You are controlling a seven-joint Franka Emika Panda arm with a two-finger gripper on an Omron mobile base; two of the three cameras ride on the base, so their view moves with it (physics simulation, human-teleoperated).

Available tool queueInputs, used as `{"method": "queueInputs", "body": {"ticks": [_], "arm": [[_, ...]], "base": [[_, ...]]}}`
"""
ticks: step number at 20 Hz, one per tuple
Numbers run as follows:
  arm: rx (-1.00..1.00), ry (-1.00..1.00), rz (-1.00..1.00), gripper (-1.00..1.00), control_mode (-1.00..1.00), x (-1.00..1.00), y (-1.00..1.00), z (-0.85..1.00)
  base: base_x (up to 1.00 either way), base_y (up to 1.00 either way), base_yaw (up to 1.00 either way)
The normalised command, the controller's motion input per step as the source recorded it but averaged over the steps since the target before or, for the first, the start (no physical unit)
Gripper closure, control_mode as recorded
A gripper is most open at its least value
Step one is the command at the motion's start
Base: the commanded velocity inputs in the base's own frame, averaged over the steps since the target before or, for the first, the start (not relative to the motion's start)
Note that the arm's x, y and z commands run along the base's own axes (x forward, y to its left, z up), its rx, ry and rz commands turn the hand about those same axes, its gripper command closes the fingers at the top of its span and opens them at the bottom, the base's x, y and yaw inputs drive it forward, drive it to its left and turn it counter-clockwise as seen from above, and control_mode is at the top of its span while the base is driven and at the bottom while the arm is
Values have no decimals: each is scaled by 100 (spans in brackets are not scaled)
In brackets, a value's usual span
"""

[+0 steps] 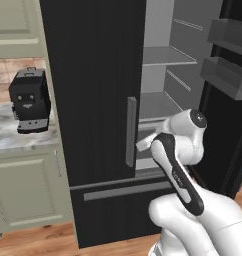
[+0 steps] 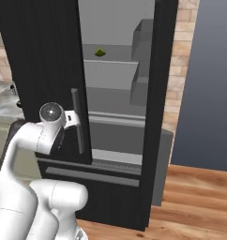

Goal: There is a bowl on the dining counter. Grab a lemon wedge from the fridge and place it in the bowl. Then get the liquor bottle and glass cup from the cabinet and place them next to the bowl.

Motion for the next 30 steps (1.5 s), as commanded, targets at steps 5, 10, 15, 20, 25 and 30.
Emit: {"method": "queueInputs", "body": {"ticks": [5,10,15,20,25,30], "arm": [[27,-3,-30,-100,-100,64,32,3],[1,15,-21,-100,-100,47,0,24],[0,19,-16,-100,-100,45,0,34],[0,6,-6,-100,-100,31,-5,13],[0,-13,0,-100,-100,33,0,-10],[0,-14,0,-100,-100,24,-3,-6]], "base": [[0,0,0],[0,0,0],[0,0,0],[0,0,0],[0,0,0],[0,0,0]]}}
